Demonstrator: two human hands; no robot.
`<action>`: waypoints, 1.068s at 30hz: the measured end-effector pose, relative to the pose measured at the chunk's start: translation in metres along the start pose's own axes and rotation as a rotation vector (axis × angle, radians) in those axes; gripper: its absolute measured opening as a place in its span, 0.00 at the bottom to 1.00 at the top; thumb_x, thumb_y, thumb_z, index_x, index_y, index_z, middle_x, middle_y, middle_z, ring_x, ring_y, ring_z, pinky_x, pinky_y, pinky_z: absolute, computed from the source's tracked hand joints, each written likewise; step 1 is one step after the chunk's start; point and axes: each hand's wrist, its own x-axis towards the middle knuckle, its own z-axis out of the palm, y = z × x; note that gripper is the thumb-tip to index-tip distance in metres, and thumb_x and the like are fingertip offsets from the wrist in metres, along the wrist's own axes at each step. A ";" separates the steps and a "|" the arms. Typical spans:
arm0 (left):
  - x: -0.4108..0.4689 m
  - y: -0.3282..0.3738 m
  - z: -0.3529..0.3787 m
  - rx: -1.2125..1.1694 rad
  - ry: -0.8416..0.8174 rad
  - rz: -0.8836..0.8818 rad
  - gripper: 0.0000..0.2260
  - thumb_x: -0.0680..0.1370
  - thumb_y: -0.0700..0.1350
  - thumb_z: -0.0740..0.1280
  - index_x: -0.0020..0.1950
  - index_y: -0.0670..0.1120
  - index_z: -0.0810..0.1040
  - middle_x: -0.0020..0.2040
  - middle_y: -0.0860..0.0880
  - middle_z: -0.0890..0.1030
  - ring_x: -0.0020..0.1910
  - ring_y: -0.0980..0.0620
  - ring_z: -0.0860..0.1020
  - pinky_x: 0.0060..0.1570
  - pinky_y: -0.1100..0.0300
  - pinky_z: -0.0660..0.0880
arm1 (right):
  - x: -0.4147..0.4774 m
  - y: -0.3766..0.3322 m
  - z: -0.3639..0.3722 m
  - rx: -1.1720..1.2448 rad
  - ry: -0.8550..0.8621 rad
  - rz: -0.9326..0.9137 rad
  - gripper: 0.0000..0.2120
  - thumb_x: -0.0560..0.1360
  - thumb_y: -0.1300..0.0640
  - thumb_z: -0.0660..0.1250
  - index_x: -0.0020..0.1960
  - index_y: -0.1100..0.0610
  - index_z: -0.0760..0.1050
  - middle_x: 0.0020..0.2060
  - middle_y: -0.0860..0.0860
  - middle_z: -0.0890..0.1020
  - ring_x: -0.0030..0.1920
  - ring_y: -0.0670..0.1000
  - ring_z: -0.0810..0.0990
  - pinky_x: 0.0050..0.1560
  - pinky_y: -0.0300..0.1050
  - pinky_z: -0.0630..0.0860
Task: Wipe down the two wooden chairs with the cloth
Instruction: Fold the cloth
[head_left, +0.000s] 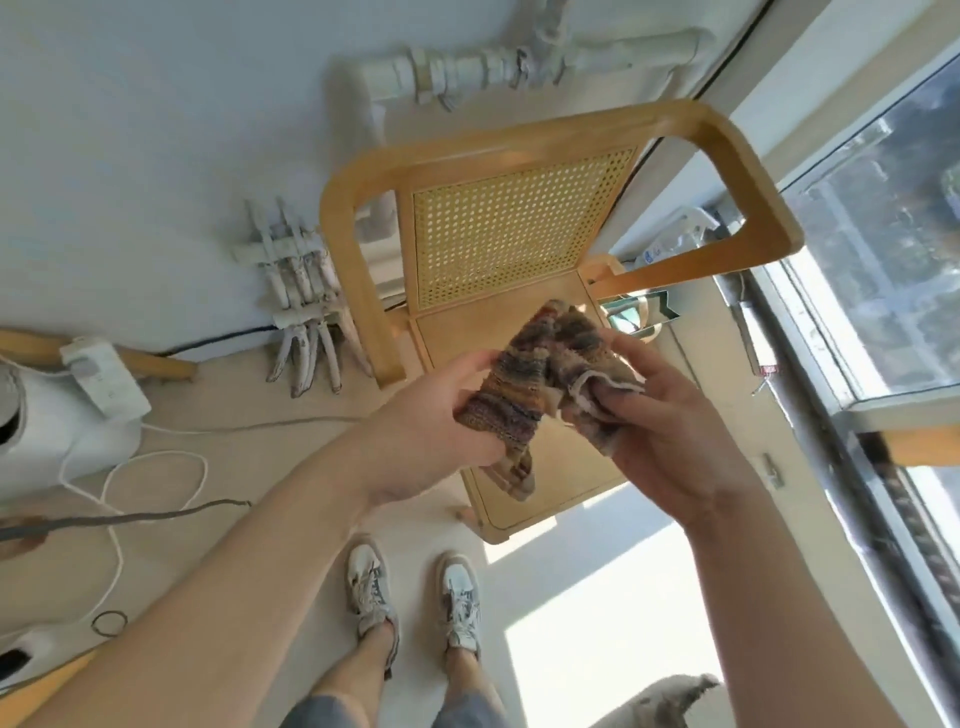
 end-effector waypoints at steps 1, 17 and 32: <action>-0.011 0.003 -0.002 0.015 -0.010 -0.021 0.29 0.74 0.33 0.68 0.67 0.58 0.67 0.52 0.48 0.84 0.51 0.52 0.83 0.57 0.51 0.77 | -0.005 -0.007 0.010 -0.092 0.056 -0.006 0.18 0.73 0.76 0.58 0.57 0.60 0.75 0.44 0.59 0.83 0.42 0.56 0.82 0.37 0.43 0.80; -0.169 0.004 -0.003 -0.221 0.887 0.182 0.06 0.66 0.45 0.68 0.40 0.55 0.79 0.39 0.50 0.82 0.43 0.46 0.81 0.48 0.45 0.79 | -0.037 -0.043 0.194 -1.030 -0.542 0.021 0.11 0.76 0.58 0.64 0.42 0.60 0.84 0.38 0.65 0.83 0.35 0.59 0.83 0.36 0.51 0.81; -0.365 -0.157 0.040 -0.417 1.646 -0.258 0.07 0.74 0.48 0.62 0.42 0.58 0.79 0.31 0.56 0.79 0.31 0.52 0.76 0.34 0.56 0.73 | -0.106 0.098 0.338 -1.184 -1.148 0.029 0.05 0.74 0.64 0.71 0.41 0.57 0.81 0.32 0.53 0.82 0.33 0.48 0.76 0.33 0.37 0.71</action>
